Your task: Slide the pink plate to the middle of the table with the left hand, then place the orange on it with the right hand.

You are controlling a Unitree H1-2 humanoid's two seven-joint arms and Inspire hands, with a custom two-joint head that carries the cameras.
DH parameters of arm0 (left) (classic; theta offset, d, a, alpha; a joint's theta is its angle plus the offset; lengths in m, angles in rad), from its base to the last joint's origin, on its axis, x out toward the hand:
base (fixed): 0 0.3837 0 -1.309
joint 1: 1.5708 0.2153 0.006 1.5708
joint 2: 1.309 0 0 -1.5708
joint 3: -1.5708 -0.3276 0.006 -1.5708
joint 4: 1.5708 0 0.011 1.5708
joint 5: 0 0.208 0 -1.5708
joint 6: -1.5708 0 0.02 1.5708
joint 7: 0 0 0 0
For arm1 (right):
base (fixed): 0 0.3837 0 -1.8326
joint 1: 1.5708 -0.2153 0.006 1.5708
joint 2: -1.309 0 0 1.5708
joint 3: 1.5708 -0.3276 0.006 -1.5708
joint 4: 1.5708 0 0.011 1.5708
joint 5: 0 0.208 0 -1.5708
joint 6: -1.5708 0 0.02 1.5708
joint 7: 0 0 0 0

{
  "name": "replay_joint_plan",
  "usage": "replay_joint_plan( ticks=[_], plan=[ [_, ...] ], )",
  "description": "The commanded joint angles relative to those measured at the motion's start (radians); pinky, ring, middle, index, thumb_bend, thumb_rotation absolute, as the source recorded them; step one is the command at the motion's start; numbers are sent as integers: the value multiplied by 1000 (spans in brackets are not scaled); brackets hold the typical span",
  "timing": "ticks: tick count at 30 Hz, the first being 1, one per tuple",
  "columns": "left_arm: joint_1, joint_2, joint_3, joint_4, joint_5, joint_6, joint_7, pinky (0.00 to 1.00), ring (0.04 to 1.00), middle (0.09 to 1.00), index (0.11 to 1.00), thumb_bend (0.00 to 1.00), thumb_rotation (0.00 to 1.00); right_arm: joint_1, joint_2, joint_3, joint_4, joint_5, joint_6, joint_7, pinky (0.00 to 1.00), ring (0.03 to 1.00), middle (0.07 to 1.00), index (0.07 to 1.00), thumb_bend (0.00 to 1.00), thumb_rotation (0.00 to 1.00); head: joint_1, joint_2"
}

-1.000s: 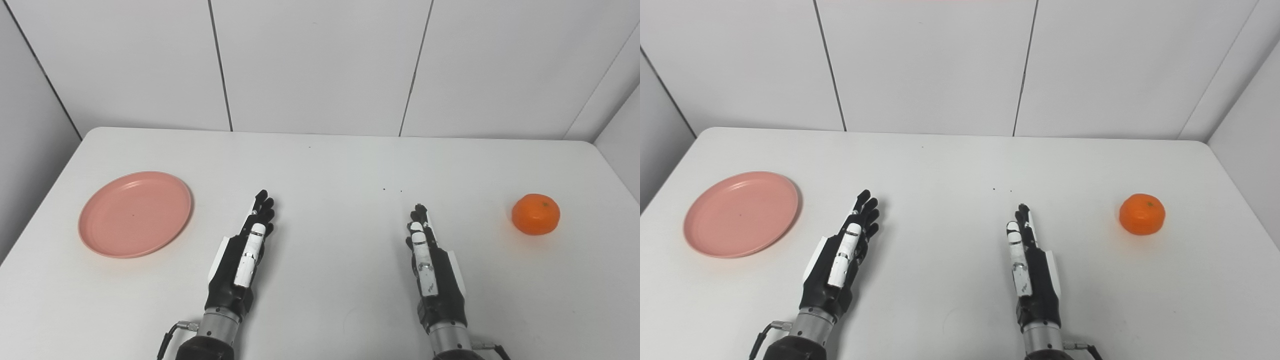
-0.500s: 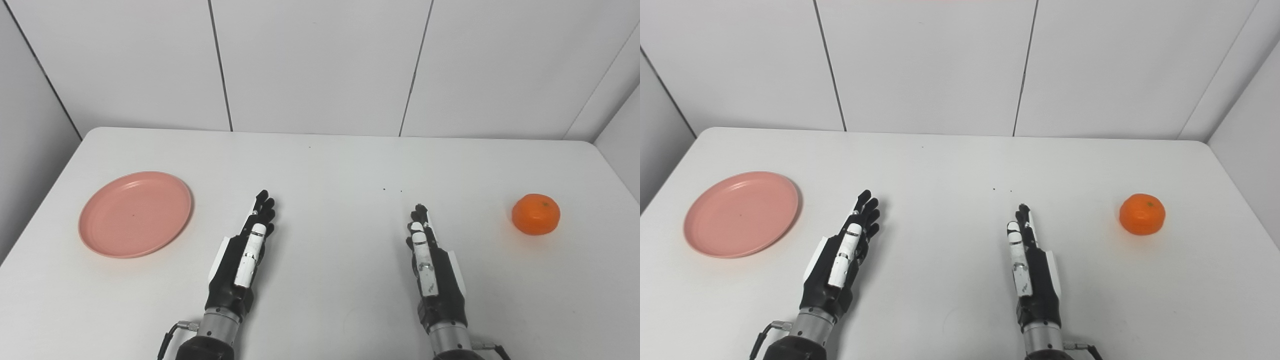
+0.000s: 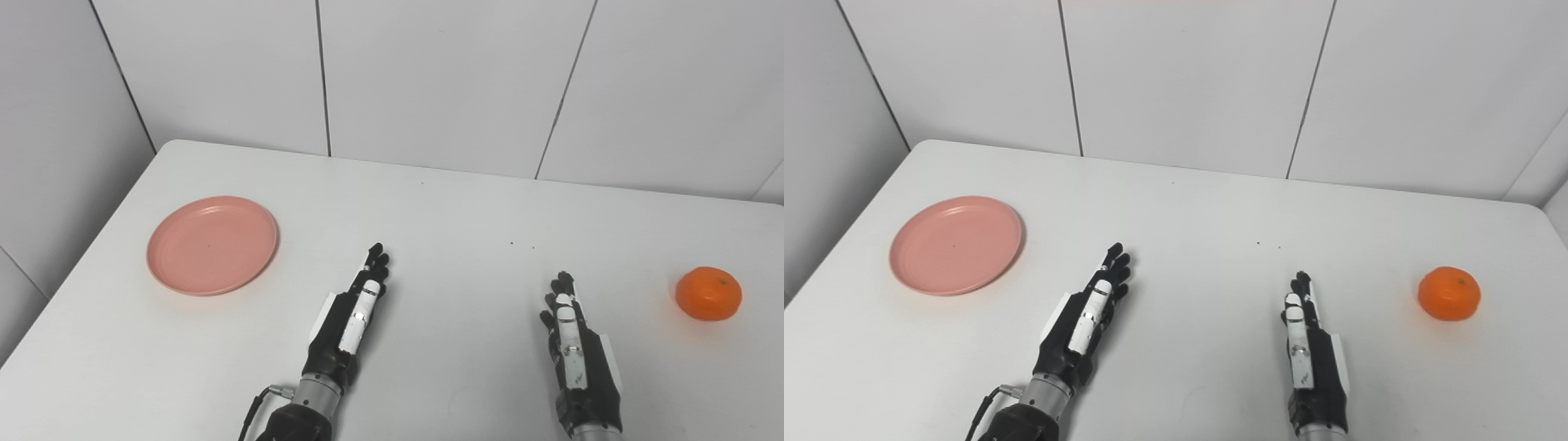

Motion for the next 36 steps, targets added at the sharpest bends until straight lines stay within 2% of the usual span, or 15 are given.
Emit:
replay_joint_plan(
  ticks=[1, 6, 18, 36],
  plan=[
    [-15, -20, -8, -4, 14, -51, 8, 1000, 1000, 1000, 1000, 345, 1000, -8, -3, -9, -10, 18, -51, 11, 1000, 1000, 1000, 1000, 195, 1000, 8, -4],
    [-10, -38, -20, 12, 41, -51, 26, 984, 998, 1000, 1000, 333, 1000, -7, -16, -19, 3, 40, -78, 28, 1000, 1000, 1000, 1000, 193, 1000, 46, -18],
    [-8, -46, -31, 28, 42, -55, 26, 994, 1000, 1000, 999, 345, 1000, 0, -30, -14, 3, 51, -90, 31, 1000, 1000, 1000, 1000, 185, 1000, 58, -35],
    [-9, -35, -33, 15, 43, -41, 14, 982, 995, 1000, 999, 372, 1000, 5, -26, -12, -14, 52, -74, 27, 1000, 1000, 1000, 1000, 165, 1000, 61, -29]
  ],
)
